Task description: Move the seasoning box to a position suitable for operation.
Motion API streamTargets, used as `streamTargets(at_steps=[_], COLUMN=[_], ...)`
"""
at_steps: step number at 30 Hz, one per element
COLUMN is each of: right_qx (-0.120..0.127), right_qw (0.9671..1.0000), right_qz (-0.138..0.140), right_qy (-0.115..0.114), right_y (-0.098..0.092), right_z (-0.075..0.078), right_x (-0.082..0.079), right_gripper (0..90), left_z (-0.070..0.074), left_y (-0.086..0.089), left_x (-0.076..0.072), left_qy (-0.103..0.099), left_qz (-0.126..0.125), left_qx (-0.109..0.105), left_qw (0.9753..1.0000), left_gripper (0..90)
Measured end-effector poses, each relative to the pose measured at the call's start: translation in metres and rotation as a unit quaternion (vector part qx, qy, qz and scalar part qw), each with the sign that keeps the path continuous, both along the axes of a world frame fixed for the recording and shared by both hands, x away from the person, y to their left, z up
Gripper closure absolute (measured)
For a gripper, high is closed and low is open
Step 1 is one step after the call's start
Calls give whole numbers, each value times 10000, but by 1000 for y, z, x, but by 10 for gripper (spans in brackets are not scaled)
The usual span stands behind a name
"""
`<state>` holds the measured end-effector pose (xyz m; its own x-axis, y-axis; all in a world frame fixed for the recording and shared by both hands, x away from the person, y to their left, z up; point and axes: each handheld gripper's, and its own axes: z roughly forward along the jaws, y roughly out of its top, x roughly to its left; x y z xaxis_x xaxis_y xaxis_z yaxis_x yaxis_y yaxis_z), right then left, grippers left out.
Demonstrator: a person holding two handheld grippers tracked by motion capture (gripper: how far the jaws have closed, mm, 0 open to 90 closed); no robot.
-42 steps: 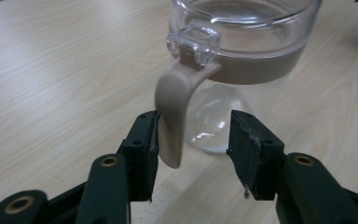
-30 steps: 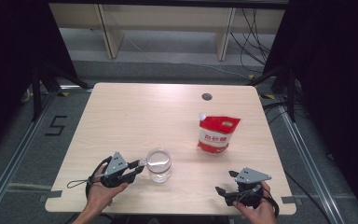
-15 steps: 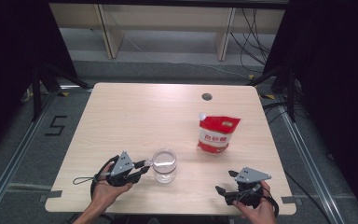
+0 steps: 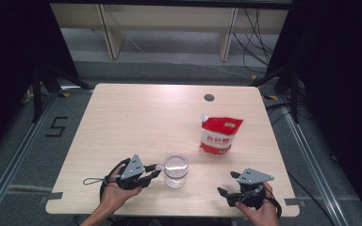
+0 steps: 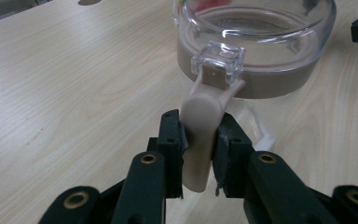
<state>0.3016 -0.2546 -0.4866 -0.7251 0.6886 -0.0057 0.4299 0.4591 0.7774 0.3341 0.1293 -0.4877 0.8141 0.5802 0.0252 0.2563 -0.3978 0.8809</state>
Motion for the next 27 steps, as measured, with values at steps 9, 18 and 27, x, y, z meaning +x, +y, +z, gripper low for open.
streamTargets(at_steps=[9, 18, 27], right_qx=[10, -2, 46], right_qw=[10000, 9999, 9999], right_qz=[89, 85, 134], right_qy=[4, -96, -10], right_y=[1, 1, 0], right_z=[0, 1, 0], right_x=[1, 1, 2], right_gripper=[246, 246, 245], left_z=[-2, -3, -3], left_y=[-15, -17, -15], left_x=[-3, -4, 0], left_qy=[179, 169, 235], left_qz=[-210, -353, -325], left_qx=[-63, -78, -107], left_qw=[9996, 9992, 9991], left_gripper=[740, 736, 731])
